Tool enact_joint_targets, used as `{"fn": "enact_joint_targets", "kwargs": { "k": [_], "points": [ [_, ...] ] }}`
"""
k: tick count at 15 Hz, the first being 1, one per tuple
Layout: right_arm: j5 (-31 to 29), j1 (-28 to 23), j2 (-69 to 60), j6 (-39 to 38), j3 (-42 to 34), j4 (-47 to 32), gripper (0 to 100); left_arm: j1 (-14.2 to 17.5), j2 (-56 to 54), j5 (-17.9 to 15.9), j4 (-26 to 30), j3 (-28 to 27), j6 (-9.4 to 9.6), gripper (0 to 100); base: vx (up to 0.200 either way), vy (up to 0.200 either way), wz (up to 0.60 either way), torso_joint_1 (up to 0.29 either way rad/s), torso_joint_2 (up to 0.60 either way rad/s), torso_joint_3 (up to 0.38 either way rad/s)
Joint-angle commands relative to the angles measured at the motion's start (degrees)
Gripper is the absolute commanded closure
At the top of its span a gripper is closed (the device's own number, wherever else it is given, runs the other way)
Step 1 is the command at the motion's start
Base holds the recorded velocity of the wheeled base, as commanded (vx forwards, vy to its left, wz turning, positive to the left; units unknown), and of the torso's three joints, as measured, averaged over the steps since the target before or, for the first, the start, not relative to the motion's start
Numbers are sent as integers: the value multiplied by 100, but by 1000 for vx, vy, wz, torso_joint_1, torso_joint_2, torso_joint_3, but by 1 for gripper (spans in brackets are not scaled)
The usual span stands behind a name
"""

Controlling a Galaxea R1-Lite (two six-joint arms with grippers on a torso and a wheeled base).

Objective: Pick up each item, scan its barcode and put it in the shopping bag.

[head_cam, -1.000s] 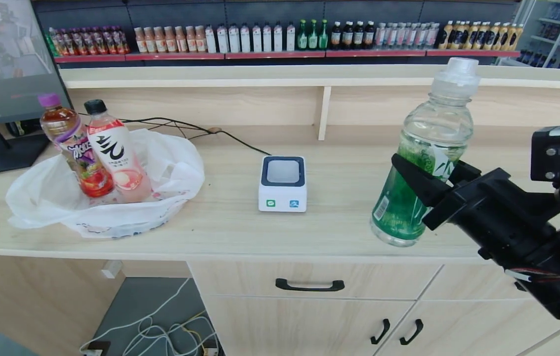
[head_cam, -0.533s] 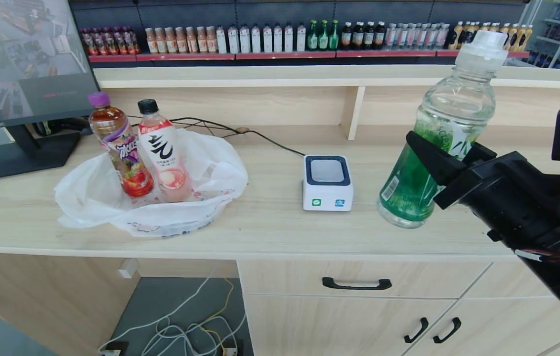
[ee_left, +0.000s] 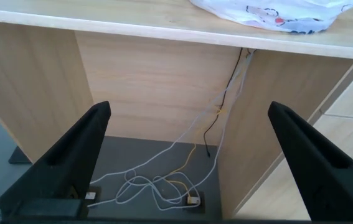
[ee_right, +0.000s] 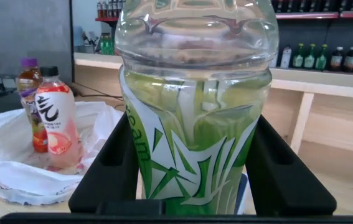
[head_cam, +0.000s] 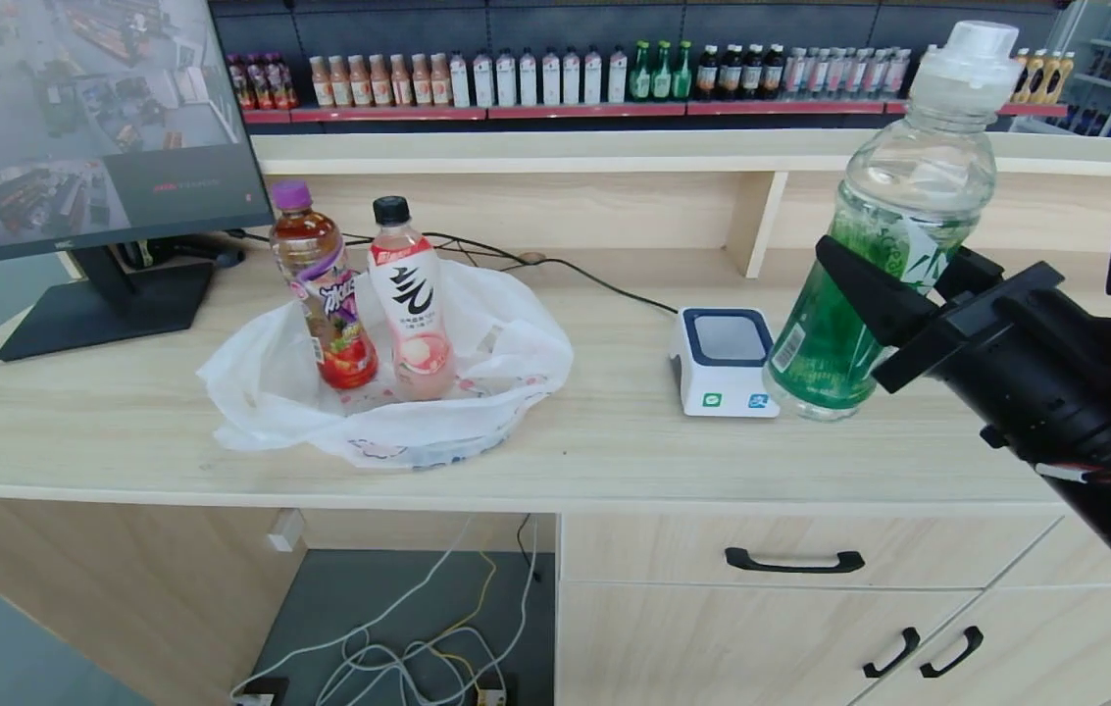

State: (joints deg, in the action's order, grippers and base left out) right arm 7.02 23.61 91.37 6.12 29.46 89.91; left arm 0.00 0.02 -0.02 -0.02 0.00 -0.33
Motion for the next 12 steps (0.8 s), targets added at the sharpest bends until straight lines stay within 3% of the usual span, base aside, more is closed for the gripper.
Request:
{"fn": "enact_joint_targets", "kwargs": {
  "k": [1, 2, 3, 6, 7, 9, 10, 12],
  "points": [
    [203, -41, 83, 153, 156, 9, 100, 0, -2, 2, 2, 0, -2, 0, 0, 0, 0, 0, 0, 0],
    [203, -41, 83, 153, 156, 9, 100, 0, -2, 2, 2, 0, -2, 0, 0, 0, 0, 0, 0, 0],
    [897, -120, 109, 531, 534, -61, 100, 0, -2, 2, 2, 0, -2, 0, 0, 0, 0, 0, 0, 0],
    [1759, -252, -5, 2121, 1712, -1036, 100, 0, -2, 2, 2, 0, -2, 0, 0, 0, 0, 0, 0, 0],
    [1996, -120, 4, 3106, 2019, -1414, 100, 0, -2, 2, 2, 0, -2, 0, 0, 0, 0, 0, 0, 0],
    [2154, 214, 100, 3668, 2142, -1625, 100, 0, -2, 2, 2, 0, -2, 0, 0, 0, 0, 0, 0, 0],
    [2436, 565, 461, 4521, 2380, -1669, 100, 0, -2, 2, 2, 0, -2, 0, 0, 0, 0, 0, 0, 0],
    [2963, 548, 795, 4978, 2608, -1669, 100, 0, -2, 2, 2, 0, -2, 0, 0, 0, 0, 0, 0, 0]
  ]
}}
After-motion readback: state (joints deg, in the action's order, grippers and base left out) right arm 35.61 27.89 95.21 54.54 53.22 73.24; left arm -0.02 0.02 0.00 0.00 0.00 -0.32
